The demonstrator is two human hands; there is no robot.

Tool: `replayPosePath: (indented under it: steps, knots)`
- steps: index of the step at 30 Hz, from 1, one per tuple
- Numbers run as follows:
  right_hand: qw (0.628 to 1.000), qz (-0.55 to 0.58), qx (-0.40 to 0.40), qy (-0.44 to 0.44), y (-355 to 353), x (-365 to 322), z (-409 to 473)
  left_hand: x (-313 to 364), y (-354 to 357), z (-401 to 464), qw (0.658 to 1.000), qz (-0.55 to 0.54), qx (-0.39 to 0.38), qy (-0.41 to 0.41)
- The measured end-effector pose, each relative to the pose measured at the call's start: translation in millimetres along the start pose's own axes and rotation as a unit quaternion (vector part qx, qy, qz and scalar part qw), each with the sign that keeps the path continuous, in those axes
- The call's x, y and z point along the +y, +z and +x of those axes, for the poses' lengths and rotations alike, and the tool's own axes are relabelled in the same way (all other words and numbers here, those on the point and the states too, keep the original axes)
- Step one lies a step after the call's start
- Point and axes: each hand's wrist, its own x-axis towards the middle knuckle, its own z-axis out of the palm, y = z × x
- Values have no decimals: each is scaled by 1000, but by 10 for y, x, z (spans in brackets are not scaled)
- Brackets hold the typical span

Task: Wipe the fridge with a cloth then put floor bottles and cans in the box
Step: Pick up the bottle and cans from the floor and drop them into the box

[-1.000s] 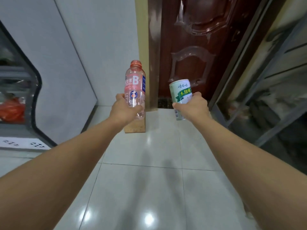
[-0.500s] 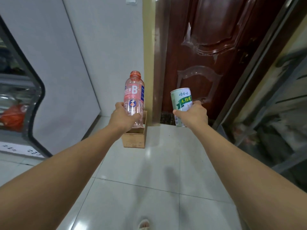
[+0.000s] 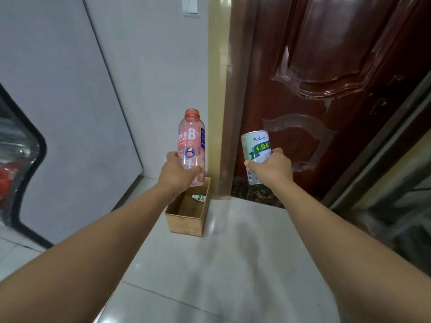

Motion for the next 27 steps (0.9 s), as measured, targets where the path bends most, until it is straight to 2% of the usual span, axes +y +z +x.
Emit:
replayPosePath:
  steps: [7, 14, 18, 27]
  knots:
    - [998, -2, -45, -38, 107, -128, 1060, 206, 379, 760, 998, -8, 53, -22]
    - [987, -6, -115, -114, 220, -196, 2130, 364, 914, 1288, 986, -46, 140, -79]
    - [977, -26, -151, -149, 332, -224, 2550, 394, 1187, 1462, 978, -49, 165, -115]
    - [952, -30, -238, -191, 1040, -561, 3167, 222, 1082, 2018, 955, -68, 225, -179]
